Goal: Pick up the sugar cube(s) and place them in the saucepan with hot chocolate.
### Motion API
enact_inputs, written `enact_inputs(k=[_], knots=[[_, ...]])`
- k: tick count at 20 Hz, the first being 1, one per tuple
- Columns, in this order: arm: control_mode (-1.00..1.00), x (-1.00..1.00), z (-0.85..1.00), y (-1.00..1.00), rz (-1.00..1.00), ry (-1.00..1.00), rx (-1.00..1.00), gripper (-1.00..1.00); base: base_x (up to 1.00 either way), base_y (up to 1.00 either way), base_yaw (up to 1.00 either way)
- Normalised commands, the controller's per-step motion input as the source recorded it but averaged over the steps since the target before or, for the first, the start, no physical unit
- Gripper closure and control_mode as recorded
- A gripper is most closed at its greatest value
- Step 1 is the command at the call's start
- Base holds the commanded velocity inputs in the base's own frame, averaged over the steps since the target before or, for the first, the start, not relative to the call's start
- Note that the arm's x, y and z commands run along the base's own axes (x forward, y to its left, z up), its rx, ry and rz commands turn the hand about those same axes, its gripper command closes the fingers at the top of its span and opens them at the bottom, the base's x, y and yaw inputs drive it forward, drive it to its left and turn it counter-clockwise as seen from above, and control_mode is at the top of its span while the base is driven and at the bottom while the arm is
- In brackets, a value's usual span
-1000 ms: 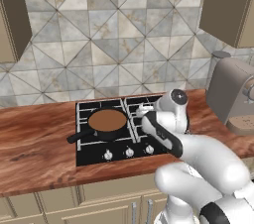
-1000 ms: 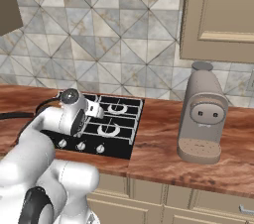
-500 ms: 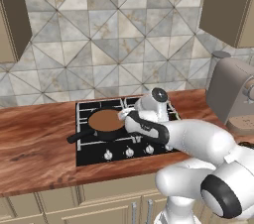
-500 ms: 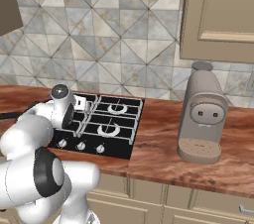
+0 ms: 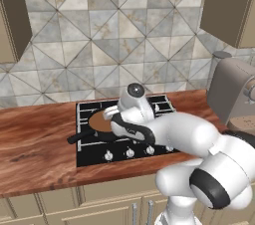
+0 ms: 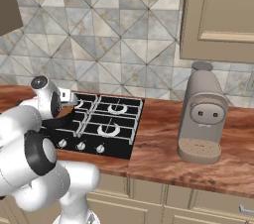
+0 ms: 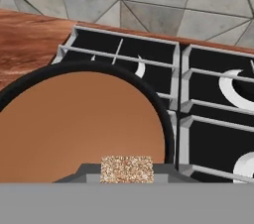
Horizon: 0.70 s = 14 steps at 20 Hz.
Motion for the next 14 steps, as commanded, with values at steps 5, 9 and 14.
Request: enact_inputs(k=[5,9,14], knots=[[-1.00,0.00,-0.06,0.11,0.03,0.00,0.00,1.00,0.00,0.00,0.00],[-1.00,0.00,-0.05,0.05,0.01,0.00,0.00,1.00,0.00,0.00,0.00],[-1.00,0.00,-0.01,0.03,0.00,0.00,0.00,1.00,0.00,0.00,0.00]])
